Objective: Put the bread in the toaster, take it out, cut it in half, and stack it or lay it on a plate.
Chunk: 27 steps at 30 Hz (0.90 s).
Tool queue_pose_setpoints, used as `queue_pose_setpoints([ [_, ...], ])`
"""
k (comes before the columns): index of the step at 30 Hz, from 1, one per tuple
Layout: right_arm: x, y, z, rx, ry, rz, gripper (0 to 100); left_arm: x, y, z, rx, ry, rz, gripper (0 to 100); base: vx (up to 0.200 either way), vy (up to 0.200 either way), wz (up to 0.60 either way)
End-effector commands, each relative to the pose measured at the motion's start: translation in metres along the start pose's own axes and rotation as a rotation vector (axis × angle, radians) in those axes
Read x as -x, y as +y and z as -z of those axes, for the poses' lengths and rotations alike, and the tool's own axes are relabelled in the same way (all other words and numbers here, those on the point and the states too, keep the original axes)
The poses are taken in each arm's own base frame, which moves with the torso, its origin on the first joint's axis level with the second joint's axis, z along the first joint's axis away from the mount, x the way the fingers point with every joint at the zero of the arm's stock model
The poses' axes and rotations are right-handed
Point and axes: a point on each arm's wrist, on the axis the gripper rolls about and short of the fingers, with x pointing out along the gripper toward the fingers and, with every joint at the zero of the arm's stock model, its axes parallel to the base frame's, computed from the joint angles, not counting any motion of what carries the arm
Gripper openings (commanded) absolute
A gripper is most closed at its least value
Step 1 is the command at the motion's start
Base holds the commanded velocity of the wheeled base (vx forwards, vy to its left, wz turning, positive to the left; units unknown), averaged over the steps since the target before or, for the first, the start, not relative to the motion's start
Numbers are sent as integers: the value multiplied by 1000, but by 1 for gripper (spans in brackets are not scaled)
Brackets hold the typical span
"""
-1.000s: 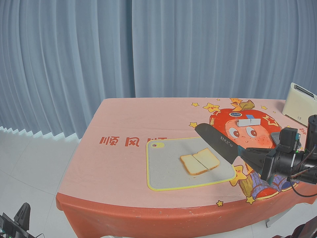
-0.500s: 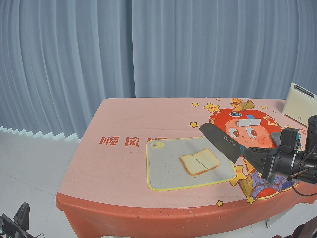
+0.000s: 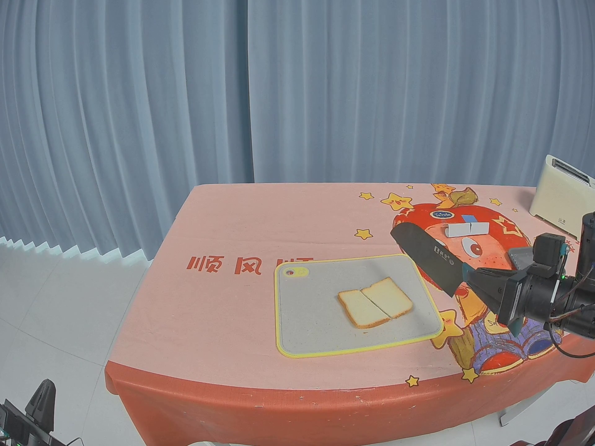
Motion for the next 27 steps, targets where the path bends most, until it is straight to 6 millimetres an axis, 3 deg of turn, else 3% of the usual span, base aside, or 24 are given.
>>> queue_pose_setpoints([
  [1, -4, -1, 1, 2, 12, 8, 0, -2, 0, 5, 1, 24, 0, 0, 0, 0, 0],
  [11, -2, -5, 9, -8, 37, 25, 0, -2, 0, 5, 0, 24, 0, 0, 0, 0, 0],
  [27, 33, -41, 13, -82, -67, 217, 0, -2, 0, 5, 0, 24, -1, 0, 0, 0, 0],
])
